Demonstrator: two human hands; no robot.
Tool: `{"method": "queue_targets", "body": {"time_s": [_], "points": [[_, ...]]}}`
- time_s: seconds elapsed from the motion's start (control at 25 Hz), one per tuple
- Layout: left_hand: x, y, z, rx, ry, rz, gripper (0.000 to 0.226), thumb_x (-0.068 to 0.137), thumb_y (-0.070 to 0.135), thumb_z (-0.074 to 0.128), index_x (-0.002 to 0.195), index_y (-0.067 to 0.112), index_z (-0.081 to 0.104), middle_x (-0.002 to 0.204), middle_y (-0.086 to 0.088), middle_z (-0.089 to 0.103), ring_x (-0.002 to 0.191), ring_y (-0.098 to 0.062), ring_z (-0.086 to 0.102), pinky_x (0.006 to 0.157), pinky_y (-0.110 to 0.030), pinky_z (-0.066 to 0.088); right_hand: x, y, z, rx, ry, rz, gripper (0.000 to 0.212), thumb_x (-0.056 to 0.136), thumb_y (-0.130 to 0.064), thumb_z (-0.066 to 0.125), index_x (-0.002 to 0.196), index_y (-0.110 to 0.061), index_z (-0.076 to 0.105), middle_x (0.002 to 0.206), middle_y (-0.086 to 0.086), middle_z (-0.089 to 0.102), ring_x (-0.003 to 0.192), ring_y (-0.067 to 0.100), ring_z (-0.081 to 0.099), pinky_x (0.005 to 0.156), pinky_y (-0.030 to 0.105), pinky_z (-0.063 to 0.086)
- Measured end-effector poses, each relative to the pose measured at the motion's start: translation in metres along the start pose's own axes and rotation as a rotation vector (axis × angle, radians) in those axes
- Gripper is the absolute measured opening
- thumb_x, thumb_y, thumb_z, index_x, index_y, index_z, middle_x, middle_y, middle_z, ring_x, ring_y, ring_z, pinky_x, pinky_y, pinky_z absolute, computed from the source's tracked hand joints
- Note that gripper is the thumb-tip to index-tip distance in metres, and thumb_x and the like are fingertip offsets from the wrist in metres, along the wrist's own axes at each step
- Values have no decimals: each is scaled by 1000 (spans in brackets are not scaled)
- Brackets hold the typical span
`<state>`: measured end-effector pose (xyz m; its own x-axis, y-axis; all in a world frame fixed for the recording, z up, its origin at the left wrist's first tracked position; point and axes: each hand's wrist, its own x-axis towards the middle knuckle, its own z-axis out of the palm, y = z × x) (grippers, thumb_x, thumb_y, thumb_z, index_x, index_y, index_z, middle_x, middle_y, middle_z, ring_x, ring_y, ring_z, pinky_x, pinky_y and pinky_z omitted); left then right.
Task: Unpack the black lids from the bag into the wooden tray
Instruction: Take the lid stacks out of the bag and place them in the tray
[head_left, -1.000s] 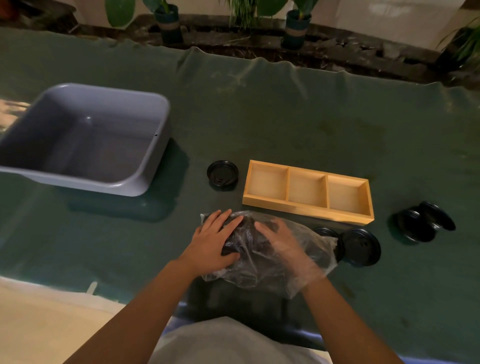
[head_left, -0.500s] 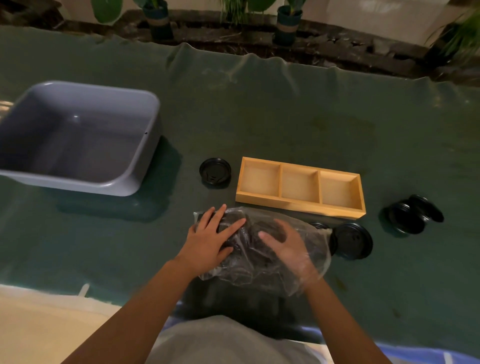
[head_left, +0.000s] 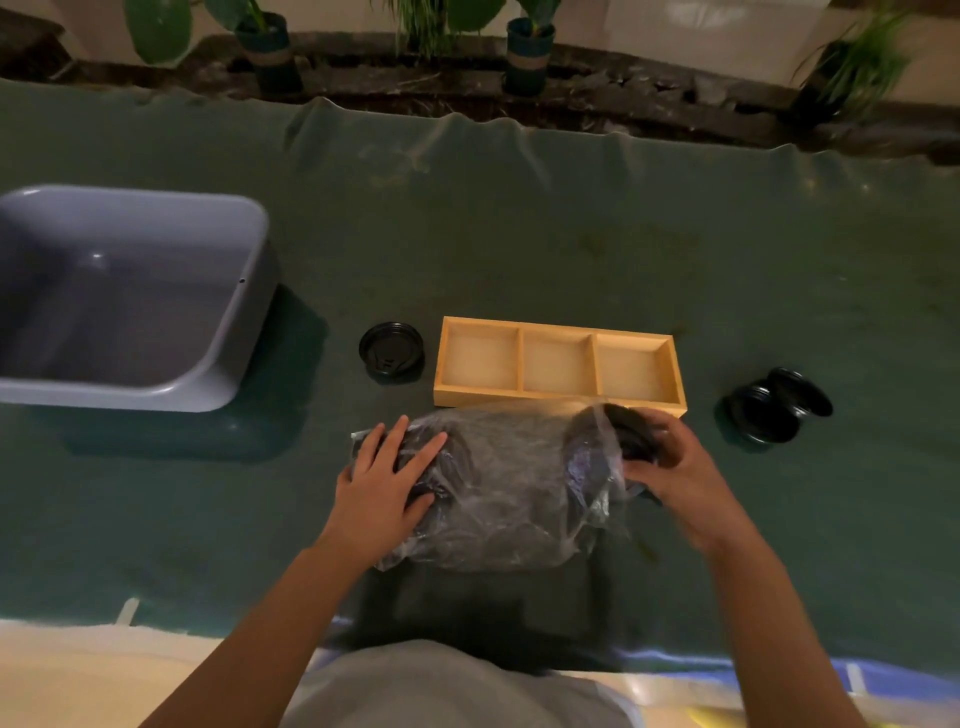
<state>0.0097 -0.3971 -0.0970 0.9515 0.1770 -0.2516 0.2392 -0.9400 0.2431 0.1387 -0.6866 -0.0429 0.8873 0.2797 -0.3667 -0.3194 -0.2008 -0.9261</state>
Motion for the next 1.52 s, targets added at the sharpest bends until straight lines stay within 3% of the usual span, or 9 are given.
{"method": "queue_targets", "body": {"time_s": [0.16, 0.32, 0.48, 0.68, 1.04, 1.16, 1.32, 1.44, 1.52], "points": [[2, -1, -1, -21, 5, -14, 75, 89, 46, 48, 137, 53, -10, 159, 3, -4, 144, -25, -5, 108, -59, 26, 9, -36, -37, 207, 106, -170, 58, 71, 17, 60, 103, -32, 60, 100, -6, 69, 98, 14, 64, 74, 24, 58], [2, -1, -2, -6, -10, -24, 79, 89, 47, 47, 132, 51, -20, 158, 3, -5, 144, -25, -7, 109, -58, 27, 44, -84, -22, 291, -1, -268, 52, 67, 6, 66, 102, -32, 64, 107, -5, 67, 100, 11, 65, 70, 22, 55], [1, -2, -3, -2, -19, -27, 82, 89, 48, 46, 125, 55, -27, 158, 3, -8, 144, -25, -9, 110, -58, 25, 102, -85, 55, 104, -169, -121, 50, 71, 10, 67, 106, -24, 58, 105, 2, 59, 102, 22, 58, 70, 29, 55], [1, 1, -4, 4, -37, -33, 80, 89, 48, 44, 119, 63, -28, 158, 3, -9, 144, -26, -10, 108, -59, 26, 152, -49, 121, -194, -195, 61, 57, 69, -2, 75, 120, -15, 54, 121, 12, 55, 113, 28, 55, 95, 46, 50], [3, 0, -2, 0, -67, 2, 81, 89, 49, 43, 119, 64, -31, 158, 3, -12, 144, -27, -11, 110, -61, 20, 190, -22, 132, -952, -101, -188, 48, 76, -47, 66, 107, -12, 67, 108, 17, 64, 110, 32, 55, 91, 40, 45], [5, -1, -2, 0, -70, 11, 82, 89, 49, 43, 120, 64, -31, 158, 3, -12, 144, -27, -11, 110, -60, 19, 180, -11, 124, -1096, -50, -240, 62, 77, -54, 60, 130, -26, 47, 130, 12, 46, 124, 31, 37, 100, 45, 34], [5, -1, -1, 12, -74, 18, 82, 89, 50, 44, 121, 63, -31, 158, 2, -12, 143, -26, -11, 110, -60, 19, 154, 4, 126, -1356, -127, -657, 53, 88, -48, 42, 138, -33, 35, 150, 4, 32, 139, 29, 24, 108, 55, 23], [4, -1, -1, 15, -64, 15, 82, 89, 51, 43, 122, 62, -30, 158, 2, -14, 144, -26, -12, 110, -60, 19, 138, -1, 132, -1443, -315, -467, 53, 94, -51, 26, 144, -37, 17, 159, -4, 6, 146, 20, -2, 112, 60, 3], [4, -2, -1, 15, -63, 17, 83, 89, 51, 44, 124, 60, -30, 156, 3, -21, 143, -26, -16, 111, -61, 19, 128, -20, 130, -1393, -286, -462, 56, 94, -50, 27, 146, -36, 9, 160, -1, 0, 146, 21, -5, 113, 59, 3]]}}
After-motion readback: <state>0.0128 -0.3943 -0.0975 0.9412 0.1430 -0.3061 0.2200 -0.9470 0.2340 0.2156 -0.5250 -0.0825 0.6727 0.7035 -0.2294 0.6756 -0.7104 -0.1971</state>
